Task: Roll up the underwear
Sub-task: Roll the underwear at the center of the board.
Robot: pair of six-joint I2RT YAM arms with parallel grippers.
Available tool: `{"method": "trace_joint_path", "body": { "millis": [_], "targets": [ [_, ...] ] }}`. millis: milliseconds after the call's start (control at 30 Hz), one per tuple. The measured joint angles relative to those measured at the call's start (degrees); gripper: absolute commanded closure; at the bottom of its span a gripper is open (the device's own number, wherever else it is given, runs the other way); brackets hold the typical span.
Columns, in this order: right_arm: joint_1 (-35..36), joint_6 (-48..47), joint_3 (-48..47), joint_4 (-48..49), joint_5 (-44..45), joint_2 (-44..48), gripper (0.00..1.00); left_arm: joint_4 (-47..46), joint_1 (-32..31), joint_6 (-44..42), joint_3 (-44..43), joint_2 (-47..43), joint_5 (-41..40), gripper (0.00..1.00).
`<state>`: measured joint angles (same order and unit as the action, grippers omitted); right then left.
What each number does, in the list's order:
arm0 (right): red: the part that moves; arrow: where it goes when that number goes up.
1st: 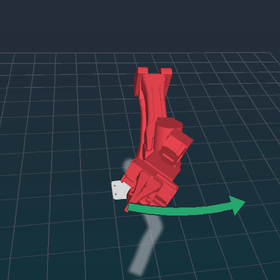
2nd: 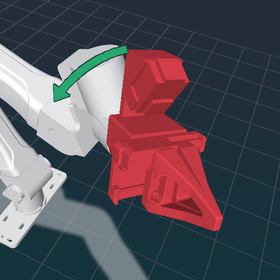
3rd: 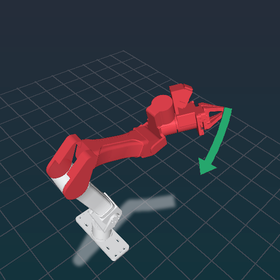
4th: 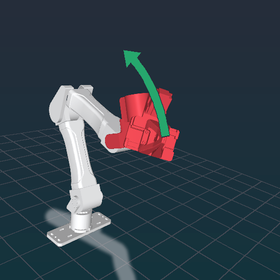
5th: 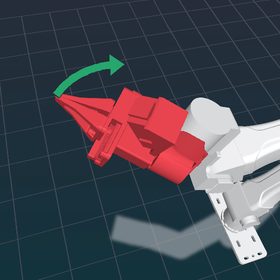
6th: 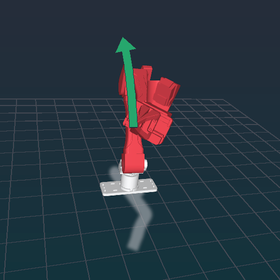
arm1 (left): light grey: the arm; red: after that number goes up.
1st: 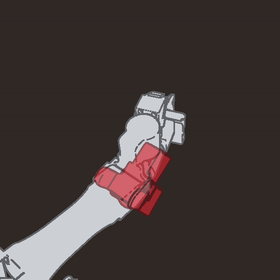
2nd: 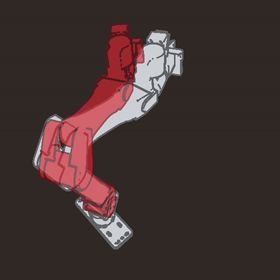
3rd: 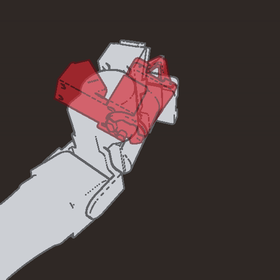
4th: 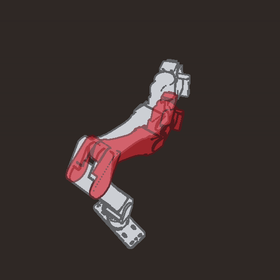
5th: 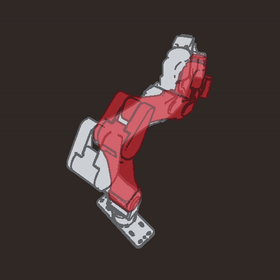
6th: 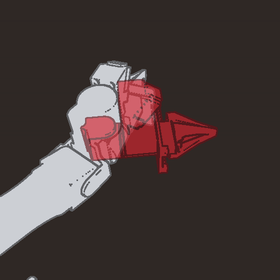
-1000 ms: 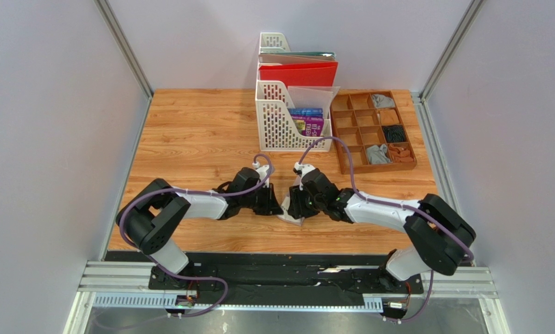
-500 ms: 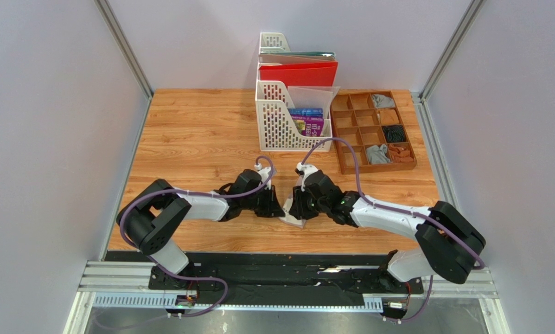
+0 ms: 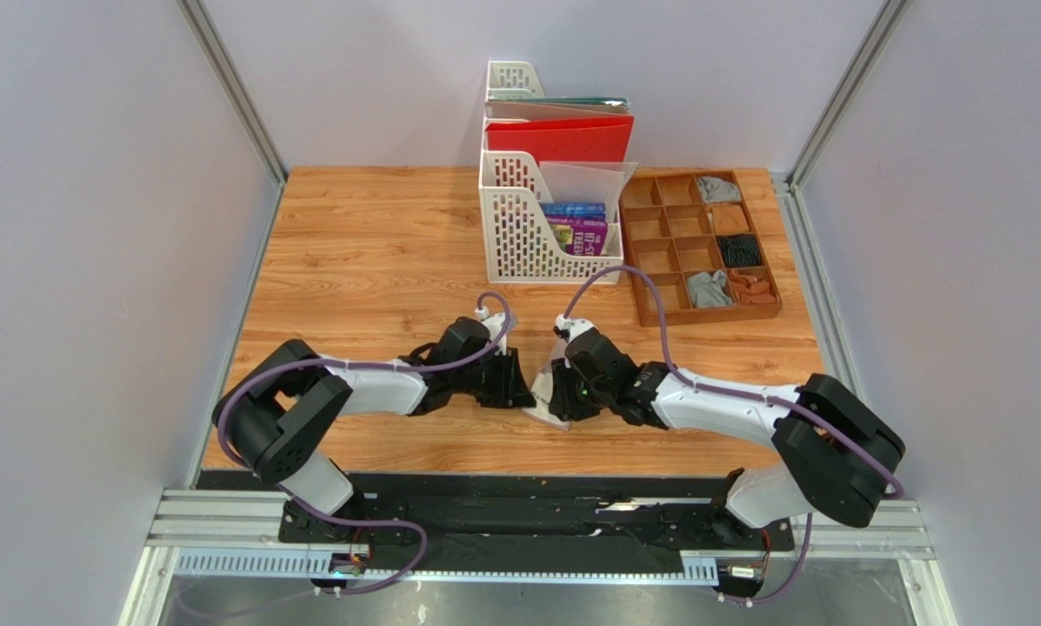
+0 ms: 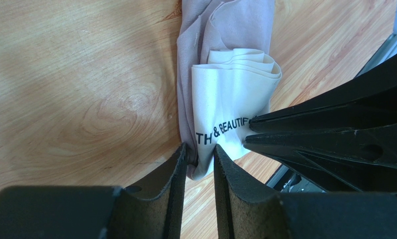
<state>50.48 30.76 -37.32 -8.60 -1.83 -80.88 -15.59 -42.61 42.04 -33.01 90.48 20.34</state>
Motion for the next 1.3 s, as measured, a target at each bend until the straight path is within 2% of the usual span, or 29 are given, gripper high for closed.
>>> {"method": "trace_joint_path", "body": {
  "millis": [500, 600, 633, 700, 733, 800, 967, 1033, 1100, 1300],
  "targets": [
    [0.1, 1.4, 0.0, -1.6, 3.3, 0.0, 0.76, -0.2, -0.3, 0.3, 0.0, 0.5, -0.6, 0.67],
    [0.2, 1.4, 0.0, -1.5, 3.3, -0.1, 0.76, -1.6, -1.0, 0.7, -0.3, 1.8, 0.1, 0.72],
    [0.2, 1.4, 0.0, -1.5, 3.3, -0.1, 0.75, -2.2, -1.3, 0.9, -0.5, 2.3, 0.2, 0.81],
    [0.2, 1.4, 0.0, -1.5, 3.3, -0.1, 0.72, -3.0, -1.8, 1.2, -0.5, 2.9, 0.3, 0.88],
    [0.2, 1.3, 0.1, -1.4, 3.3, -0.1, 0.71, -3.1, -1.9, 1.5, -0.5, 3.1, 0.3, 0.95],
    [0.2, 1.0, 0.4, -0.9, 3.1, -0.1, 0.66, -3.7, -1.9, 1.7, -0.5, 3.3, 0.5, 1.00],
    [0.6, -2.1, 0.7, -1.0, 2.8, 1.6, 0.54, -3.7, -1.9, 2.3, -0.6, 3.3, 0.5, 1.00],
    [1.3, -4.7, 0.7, -1.5, 2.8, 3.6, 0.52, -2.6, -1.9, 2.2, -1.2, 3.3, 0.5, 1.00],
    [2.7, -7.9, 0.7, -1.8, 3.1, 6.1, 0.46, 0.2, -1.9, 1.5, -2.8, 3.3, 0.5, 1.00],
    [8.9, -15.5, 2.0, 0.8, 4.8, 9.2, 0.43, 10.4, -1.9, -2.1, -8.5, 2.5, 0.3, 1.00]
  ]
}}
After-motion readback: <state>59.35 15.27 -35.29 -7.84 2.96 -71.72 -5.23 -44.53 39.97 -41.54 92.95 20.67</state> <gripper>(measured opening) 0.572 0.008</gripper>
